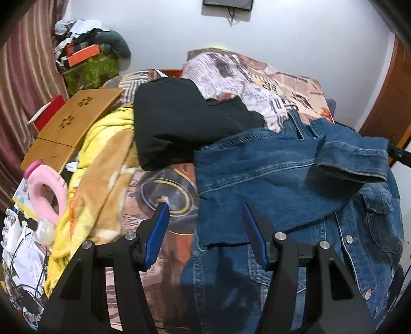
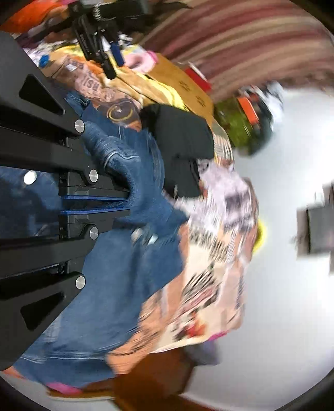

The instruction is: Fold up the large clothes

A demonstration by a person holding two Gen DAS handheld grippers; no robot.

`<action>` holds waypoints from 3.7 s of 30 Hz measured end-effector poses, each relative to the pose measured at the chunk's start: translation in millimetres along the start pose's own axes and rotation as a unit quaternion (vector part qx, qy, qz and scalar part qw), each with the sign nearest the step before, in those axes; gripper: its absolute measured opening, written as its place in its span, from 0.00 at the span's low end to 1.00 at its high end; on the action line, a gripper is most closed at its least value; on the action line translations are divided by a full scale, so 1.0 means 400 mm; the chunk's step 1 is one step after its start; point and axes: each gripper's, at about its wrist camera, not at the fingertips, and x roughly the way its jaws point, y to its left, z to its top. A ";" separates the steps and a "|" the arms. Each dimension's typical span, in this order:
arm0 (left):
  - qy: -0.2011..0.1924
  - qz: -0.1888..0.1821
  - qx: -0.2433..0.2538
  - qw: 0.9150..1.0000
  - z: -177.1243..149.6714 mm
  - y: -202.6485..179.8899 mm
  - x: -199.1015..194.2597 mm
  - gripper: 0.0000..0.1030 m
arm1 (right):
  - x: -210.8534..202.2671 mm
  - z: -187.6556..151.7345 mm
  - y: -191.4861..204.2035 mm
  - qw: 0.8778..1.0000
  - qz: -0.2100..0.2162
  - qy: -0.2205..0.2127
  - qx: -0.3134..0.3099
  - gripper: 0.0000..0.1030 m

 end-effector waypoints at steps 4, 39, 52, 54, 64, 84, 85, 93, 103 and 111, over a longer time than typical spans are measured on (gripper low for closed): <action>0.015 -0.005 0.011 1.000 -0.007 -0.041 0.029 0.56 | -0.024 -0.055 -0.117 0.997 -0.021 0.009 0.074 0.04; 0.082 -0.016 0.026 0.996 -0.076 -0.095 0.121 0.56 | 0.195 -0.143 0.065 0.952 -0.039 0.156 -0.259 0.45; 0.099 -0.012 0.029 0.995 -0.090 -0.101 0.167 0.56 | 0.132 -0.085 -0.005 0.979 -0.019 0.115 -0.167 0.15; 0.097 -0.010 0.030 0.995 -0.088 -0.101 0.164 0.56 | 0.104 -0.066 -0.033 0.987 -0.015 0.094 -0.129 0.14; 0.090 -0.005 0.030 0.995 -0.080 -0.105 0.146 0.56 | -0.008 -0.015 -0.218 0.998 -0.047 0.021 0.046 0.05; 0.098 0.008 0.060 0.993 -0.097 -0.153 0.169 0.63 | 0.120 -0.090 -0.369 0.976 -0.002 0.111 0.189 0.52; 0.097 0.010 0.062 0.993 -0.097 -0.152 0.170 0.65 | 0.127 -0.088 -0.372 0.976 0.000 0.112 0.189 0.52; 0.092 0.016 0.054 0.994 -0.087 -0.134 0.195 0.79 | 0.138 -0.062 -0.343 0.983 -0.014 0.112 0.142 0.26; 0.067 0.043 0.054 0.995 -0.054 -0.131 0.145 0.79 | -0.046 -0.007 -0.240 0.997 -0.006 0.009 0.082 0.24; 0.035 0.027 0.054 0.998 -0.045 -0.140 0.061 0.79 | -0.085 -0.067 -0.221 0.997 -0.021 0.003 0.074 0.24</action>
